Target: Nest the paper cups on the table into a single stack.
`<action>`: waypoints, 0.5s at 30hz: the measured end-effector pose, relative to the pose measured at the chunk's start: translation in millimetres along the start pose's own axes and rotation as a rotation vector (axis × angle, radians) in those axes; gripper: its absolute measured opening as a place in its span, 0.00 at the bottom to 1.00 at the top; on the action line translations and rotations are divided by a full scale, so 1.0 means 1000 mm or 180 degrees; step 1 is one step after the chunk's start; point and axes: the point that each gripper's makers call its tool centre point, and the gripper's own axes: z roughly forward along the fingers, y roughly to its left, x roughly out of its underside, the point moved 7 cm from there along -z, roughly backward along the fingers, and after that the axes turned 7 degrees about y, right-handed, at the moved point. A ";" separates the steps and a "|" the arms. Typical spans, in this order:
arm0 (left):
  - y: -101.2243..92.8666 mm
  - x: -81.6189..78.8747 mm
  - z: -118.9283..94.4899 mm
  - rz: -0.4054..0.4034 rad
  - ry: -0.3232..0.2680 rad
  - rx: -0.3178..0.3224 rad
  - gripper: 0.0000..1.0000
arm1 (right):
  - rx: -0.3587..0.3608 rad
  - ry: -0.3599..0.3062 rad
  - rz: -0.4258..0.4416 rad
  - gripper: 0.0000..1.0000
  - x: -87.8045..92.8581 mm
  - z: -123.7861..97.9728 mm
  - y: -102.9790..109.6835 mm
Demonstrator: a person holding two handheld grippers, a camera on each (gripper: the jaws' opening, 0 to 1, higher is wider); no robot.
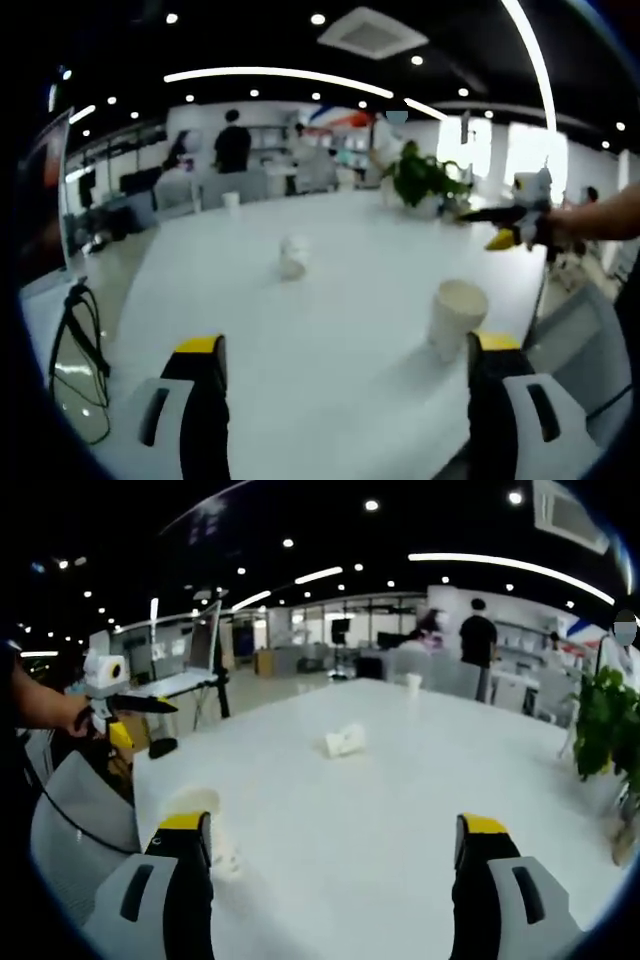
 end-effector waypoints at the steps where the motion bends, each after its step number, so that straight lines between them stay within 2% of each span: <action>1: 0.000 -0.001 0.000 -0.0008 -0.0003 0.0007 0.98 | -0.0001 0.0007 -0.0008 1.00 -0.001 0.002 0.000; 15: -0.002 0.001 0.002 -0.0009 -0.0007 0.0027 0.98 | -0.0063 0.0021 -0.0043 1.00 -0.020 0.035 -0.005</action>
